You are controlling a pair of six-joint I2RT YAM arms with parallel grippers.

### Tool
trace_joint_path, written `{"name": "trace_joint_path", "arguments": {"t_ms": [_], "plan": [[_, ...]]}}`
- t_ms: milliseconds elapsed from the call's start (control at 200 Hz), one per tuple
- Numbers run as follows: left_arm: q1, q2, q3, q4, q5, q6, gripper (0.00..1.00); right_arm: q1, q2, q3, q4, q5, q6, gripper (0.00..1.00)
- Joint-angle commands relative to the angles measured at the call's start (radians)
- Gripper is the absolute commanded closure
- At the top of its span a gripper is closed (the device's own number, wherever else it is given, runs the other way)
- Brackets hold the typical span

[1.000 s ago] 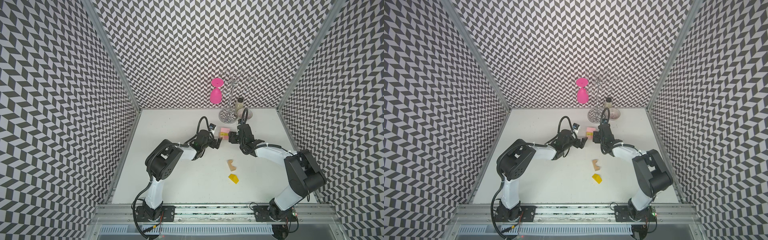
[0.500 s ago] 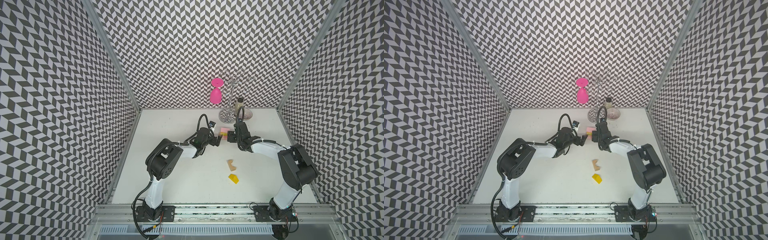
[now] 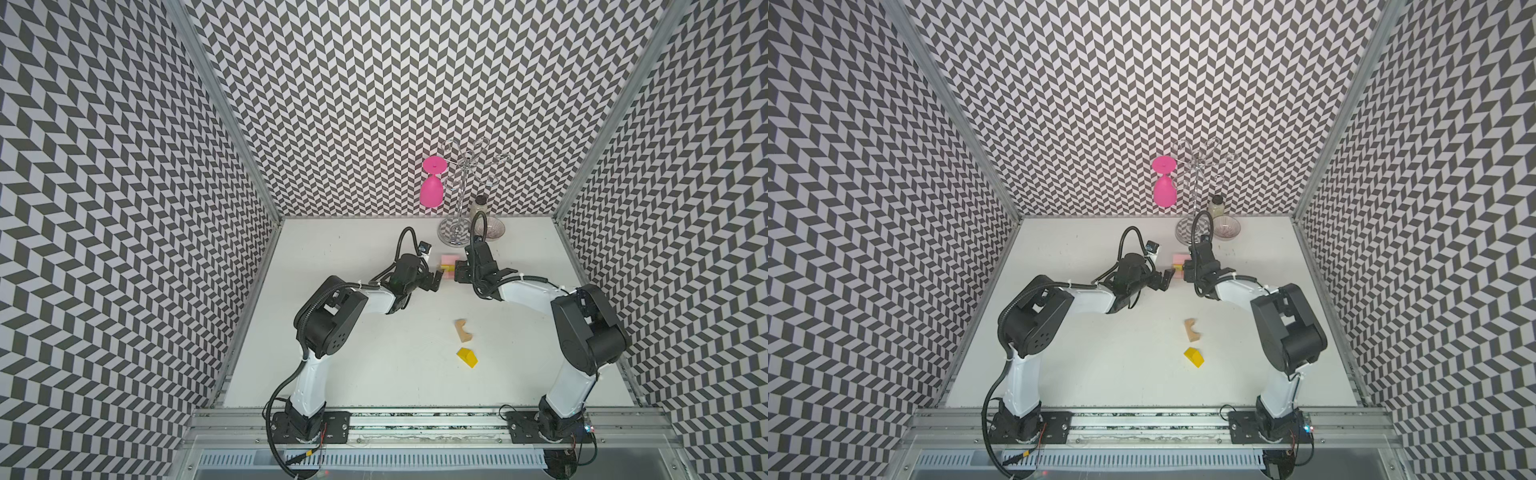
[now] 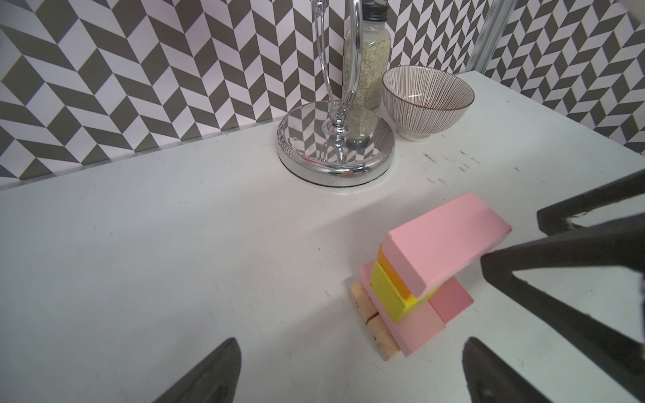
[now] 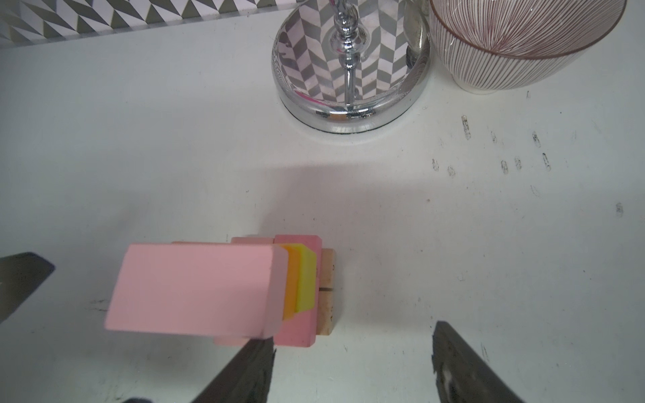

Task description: Build the wood block tower

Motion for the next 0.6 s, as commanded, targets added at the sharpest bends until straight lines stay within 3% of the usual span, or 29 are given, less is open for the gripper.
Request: {"name": "trace_joint_path", "arguments": {"t_ms": [0,596], "plan": [[0.005,0.021,0.039,-0.013,-0.015,0.002,0.01,0.0,0.013,0.023,0.012,0.02,0.011,0.29],[0.011,0.046,0.074,-0.039,-0.043,0.002,0.01,-0.014,0.009,0.027,0.013,0.015,0.03,0.29]]}}
